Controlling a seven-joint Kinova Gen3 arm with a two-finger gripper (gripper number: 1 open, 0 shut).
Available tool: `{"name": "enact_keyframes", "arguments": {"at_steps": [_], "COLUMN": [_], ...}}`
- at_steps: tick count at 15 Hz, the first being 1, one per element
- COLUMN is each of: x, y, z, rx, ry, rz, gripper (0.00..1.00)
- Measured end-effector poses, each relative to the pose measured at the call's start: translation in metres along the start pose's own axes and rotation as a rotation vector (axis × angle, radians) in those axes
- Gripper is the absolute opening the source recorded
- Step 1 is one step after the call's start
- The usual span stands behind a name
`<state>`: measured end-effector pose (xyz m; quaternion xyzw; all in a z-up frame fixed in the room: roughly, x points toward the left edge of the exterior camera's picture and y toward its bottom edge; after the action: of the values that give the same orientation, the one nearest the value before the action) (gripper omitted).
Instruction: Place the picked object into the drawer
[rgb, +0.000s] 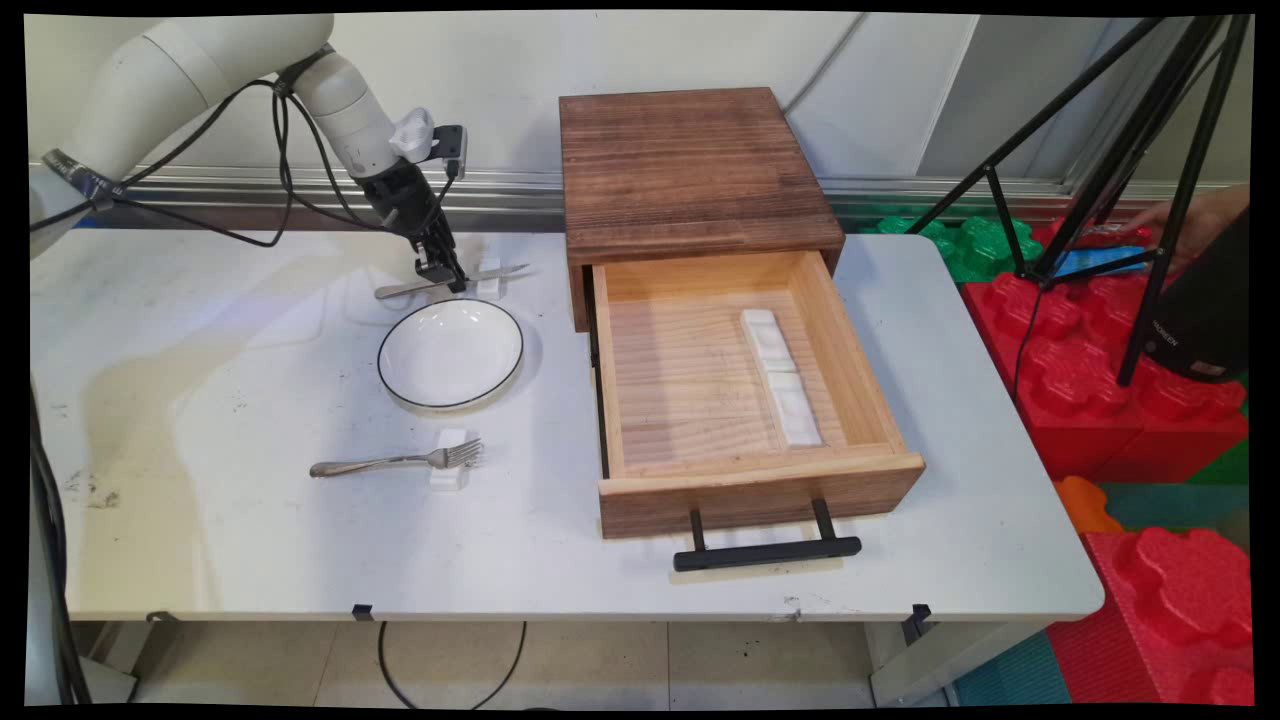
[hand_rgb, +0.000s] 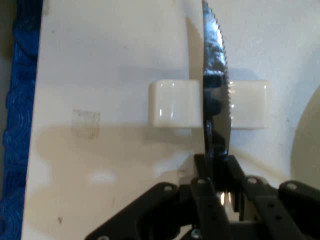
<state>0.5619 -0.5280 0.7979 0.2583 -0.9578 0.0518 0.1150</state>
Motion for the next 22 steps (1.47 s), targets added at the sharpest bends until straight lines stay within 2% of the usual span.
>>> {"name": "enact_keyframes", "arguments": {"at_steps": [3, 7, 12, 16, 19, 22], "x": [-0.001, -0.003, -0.004, 0.007, 0.017, 0.032], "y": [0.002, 0.005, 0.014, 0.034, 0.048, 0.073], "z": [-0.004, -0.017, -0.054, -0.101, -0.124, -0.153], "rx": [0.006, 0.040, 0.125, 0.202, 0.234, 0.269], "ry": [0.003, 0.010, 0.017, 0.036, 0.055, 0.081], "rz": [-0.009, -0.046, -0.105, -0.155, -0.178, -0.202], "gripper": [0.00, 0.00, 0.00, 0.00, 0.00, 0.00]}}
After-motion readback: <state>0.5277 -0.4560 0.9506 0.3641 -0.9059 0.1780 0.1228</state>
